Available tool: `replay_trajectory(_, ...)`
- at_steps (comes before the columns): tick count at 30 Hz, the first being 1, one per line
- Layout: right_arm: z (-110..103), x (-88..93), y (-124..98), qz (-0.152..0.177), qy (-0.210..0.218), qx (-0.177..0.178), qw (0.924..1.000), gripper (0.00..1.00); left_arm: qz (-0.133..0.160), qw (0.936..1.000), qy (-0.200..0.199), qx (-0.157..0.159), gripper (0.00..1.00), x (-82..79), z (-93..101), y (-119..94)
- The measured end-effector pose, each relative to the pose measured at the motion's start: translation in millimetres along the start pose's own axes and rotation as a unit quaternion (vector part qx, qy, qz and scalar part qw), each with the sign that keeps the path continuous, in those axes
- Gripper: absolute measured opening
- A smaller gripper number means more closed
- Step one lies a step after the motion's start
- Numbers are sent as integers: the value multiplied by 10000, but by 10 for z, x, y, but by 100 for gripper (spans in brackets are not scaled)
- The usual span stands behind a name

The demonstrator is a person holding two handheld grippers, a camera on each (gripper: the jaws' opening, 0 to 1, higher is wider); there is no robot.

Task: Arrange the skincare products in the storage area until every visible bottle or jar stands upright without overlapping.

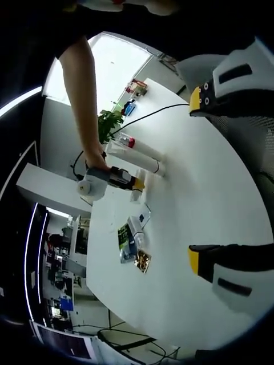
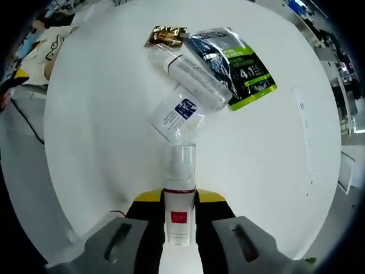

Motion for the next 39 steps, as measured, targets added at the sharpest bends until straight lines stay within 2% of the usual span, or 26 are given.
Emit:
replay_trajectory(12, 39, 70, -237, 330, 63, 462, 9984, 19, -7, 10000, 78, 30, 85, -1, 23, 3)
replay_trajectory(13, 28, 96, -313, 381, 63, 506, 9980, 19, -8, 10000, 79, 39, 85, 0, 25, 2)
replay_trajectory(22, 55, 136, -497, 785, 86, 855, 9932, 19, -106, 9996, 225, 125, 85, 16, 59, 6)
replay_trajectory(32, 126, 300, -717, 1111, 240, 1185, 9864, 19, -138, 9993, 297, 162, 85, 26, 57, 12)
replay_trajectory(37, 127, 417, -842, 1337, 363, 1398, 9804, 19, -142, 9992, 323, 186, 85, 25, 69, 15)
replay_trajectory(39, 61, 491, -962, 1478, 407, 1511, 9766, 19, -140, 9991, 333, 202, 85, 24, 75, 14)
Point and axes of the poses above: the point that each gripper's makers call its tool centre point, and the gripper's own axes: y roughly forward along the fingers, z roughly to its right, x roughly out of its underside, the point moved 9 cm from there along -y, roughly backward along the fingers, and after that the axes turned 7 degrees about -x, right-handed, at the moved point
